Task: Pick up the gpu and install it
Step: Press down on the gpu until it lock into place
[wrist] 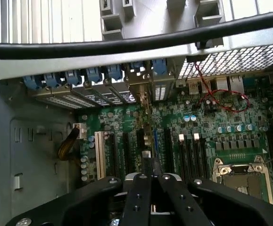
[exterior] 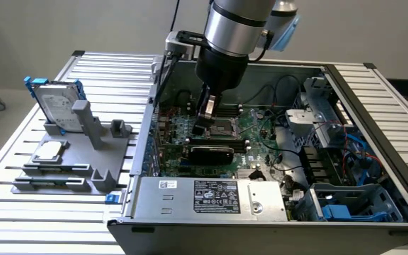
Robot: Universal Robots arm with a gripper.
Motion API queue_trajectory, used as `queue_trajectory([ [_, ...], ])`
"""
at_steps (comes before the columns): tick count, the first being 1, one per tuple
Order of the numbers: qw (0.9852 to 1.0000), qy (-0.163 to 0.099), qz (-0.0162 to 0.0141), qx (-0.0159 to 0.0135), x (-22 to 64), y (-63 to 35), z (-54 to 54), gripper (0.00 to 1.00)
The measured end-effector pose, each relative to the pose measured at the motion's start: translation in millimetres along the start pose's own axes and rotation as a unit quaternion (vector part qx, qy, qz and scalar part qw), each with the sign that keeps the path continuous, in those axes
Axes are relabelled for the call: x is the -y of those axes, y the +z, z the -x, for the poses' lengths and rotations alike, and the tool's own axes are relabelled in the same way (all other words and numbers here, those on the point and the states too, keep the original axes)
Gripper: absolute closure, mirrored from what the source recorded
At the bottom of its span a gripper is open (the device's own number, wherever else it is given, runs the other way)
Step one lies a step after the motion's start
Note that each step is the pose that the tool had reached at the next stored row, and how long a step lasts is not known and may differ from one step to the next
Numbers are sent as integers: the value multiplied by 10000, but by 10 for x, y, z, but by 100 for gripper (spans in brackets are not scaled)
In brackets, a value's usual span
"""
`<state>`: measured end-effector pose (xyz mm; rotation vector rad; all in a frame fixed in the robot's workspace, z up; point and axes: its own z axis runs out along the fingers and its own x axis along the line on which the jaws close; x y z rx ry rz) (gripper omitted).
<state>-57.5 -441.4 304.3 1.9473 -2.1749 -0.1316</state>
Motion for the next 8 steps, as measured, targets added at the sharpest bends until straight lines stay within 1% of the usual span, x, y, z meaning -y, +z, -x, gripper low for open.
queue_trajectory([
  [4,10000,-1,4,-2,0,-1,0,89],
  [6,10000,-1,13,-3,0,-1,-1,89],
  [8,10000,-1,16,-3,0,-1,-1,89],
])
